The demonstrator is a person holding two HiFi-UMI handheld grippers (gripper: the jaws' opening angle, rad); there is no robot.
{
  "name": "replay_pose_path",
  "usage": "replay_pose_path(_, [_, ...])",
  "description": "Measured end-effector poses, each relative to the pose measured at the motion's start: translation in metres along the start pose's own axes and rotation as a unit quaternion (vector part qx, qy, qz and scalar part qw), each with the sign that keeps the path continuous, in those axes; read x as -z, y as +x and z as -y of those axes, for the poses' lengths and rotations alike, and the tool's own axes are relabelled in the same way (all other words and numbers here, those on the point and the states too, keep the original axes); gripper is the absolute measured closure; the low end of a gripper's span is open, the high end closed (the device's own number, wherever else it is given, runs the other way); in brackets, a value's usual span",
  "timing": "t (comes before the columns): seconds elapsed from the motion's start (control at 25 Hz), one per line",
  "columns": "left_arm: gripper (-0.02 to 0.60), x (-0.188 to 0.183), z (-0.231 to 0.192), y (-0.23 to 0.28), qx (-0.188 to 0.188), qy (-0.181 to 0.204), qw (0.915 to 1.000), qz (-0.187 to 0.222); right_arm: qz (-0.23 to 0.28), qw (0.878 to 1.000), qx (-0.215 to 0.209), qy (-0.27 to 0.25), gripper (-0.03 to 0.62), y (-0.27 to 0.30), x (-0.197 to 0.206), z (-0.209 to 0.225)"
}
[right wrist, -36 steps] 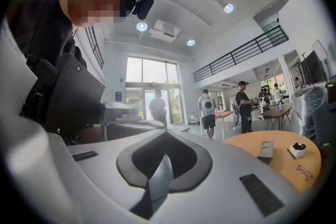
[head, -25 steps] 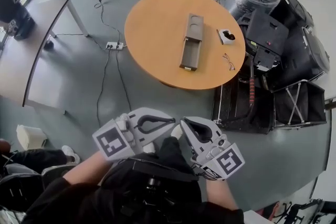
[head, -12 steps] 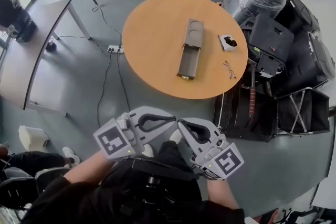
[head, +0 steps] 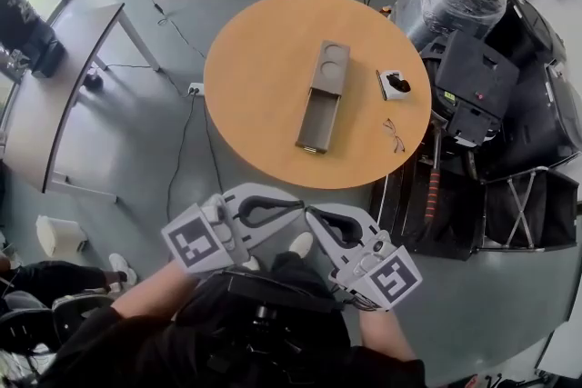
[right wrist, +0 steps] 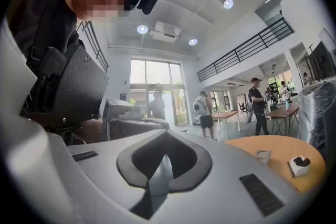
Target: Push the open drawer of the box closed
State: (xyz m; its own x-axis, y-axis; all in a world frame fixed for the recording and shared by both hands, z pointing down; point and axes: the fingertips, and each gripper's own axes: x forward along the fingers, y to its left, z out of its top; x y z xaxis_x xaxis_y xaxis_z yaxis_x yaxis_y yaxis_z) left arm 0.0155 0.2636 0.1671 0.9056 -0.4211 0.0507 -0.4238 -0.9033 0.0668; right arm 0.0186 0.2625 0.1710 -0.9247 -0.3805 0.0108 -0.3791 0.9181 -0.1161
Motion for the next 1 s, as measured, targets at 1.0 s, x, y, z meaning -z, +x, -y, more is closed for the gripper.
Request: replay_pose_path(1.0, [0.551,0.013,-0.042,0.105,-0.059,0.002,0.9981,-0.015,0.003,0.999,-0.048,0.017,0.589,-0.038,0.012,0.115])
